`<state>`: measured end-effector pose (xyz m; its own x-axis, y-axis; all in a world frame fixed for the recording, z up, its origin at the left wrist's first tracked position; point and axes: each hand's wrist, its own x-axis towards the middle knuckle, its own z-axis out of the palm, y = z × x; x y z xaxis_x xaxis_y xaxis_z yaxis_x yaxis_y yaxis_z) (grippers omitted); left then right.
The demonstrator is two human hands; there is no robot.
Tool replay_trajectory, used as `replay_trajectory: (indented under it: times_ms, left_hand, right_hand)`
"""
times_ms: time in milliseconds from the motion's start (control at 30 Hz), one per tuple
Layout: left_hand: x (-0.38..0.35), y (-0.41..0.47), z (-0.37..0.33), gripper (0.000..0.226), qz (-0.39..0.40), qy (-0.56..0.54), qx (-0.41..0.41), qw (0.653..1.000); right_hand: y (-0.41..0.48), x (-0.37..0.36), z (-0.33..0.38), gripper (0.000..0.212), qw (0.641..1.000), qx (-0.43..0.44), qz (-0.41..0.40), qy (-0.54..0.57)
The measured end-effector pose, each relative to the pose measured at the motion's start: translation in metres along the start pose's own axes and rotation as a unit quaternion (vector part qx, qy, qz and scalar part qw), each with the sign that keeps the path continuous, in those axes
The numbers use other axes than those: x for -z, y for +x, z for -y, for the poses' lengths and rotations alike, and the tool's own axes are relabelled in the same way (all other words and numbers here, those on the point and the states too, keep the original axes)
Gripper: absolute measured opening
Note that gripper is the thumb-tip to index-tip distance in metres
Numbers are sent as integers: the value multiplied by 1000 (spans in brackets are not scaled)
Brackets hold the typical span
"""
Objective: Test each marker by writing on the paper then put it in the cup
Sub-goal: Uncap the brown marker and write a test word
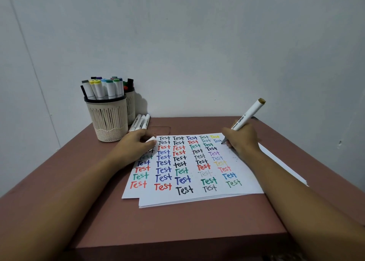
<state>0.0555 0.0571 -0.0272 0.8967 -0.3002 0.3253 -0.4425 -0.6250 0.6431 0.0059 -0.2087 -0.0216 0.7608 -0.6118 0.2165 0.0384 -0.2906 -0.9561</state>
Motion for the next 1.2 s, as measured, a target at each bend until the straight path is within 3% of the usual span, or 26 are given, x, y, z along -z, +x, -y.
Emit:
replay_trajectory:
  times_ms: [433, 1200]
  left_hand:
    - [1, -2, -3, 22, 7, -5, 12, 1000]
    - [0, -2, -2, 21, 9, 2, 7, 1000]
  right_hand:
    - [0, 0, 2, 16, 1000, -15, -18, 9]
    - [-5, 1, 6, 24, 999, 10, -36, -30]
